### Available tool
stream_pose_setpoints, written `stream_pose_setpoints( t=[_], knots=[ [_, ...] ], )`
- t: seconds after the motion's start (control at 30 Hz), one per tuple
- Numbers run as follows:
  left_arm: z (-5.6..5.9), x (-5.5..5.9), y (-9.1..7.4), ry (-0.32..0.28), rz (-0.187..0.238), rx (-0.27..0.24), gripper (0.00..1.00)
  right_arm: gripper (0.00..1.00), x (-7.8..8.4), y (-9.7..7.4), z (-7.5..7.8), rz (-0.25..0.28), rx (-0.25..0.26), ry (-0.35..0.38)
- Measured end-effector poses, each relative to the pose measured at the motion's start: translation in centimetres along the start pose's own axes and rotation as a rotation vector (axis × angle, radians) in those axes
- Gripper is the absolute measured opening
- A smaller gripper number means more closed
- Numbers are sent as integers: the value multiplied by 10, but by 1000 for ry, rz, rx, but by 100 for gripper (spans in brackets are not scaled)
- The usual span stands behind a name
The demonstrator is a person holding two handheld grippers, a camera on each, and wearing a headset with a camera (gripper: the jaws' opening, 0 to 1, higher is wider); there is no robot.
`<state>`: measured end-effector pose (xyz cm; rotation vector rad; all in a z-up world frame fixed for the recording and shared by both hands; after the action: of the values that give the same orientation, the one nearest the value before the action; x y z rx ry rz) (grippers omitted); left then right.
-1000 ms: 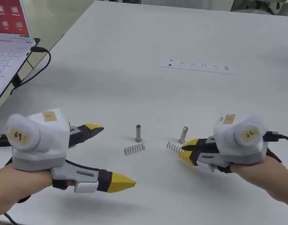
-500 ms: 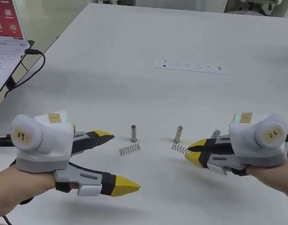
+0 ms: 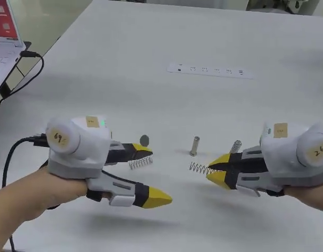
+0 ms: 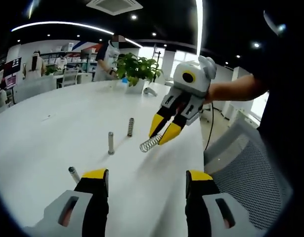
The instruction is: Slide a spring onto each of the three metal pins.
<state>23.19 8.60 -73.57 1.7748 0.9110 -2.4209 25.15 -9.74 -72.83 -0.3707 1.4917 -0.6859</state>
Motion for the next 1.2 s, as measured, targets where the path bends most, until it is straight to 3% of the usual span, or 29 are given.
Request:
stream_pose_setpoints(
  t=[0.37, 0.73, 0.93, 1.2],
  knots=[
    [4, -14, 22, 8, 29, 53, 44, 8, -2, -2, -10, -11, -58, -94],
    [10, -20, 31, 12, 51, 90, 25, 8, -7, -9, -6, 58, -79, -52],
    [15, -22, 34, 16, 66, 108, 12, 8, -7, -9, -8, 56, -85, -53],
    [16, -21, 33, 24, 71, 106, 6, 8, -8, -9, -10, 60, -97, -57]
  ],
)
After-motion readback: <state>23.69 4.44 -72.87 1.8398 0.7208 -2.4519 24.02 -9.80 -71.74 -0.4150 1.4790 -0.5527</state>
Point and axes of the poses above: the centre of the closed fingertips' face, and the gripper's own axes: y roughly forward along the fingers, z roughly to its right, x roughly out of its underside, the point moved 8 cm from there along -y, roughly backward along the fingers, and after that the axes turned 1 degree about -y, right-handed, at the moved point
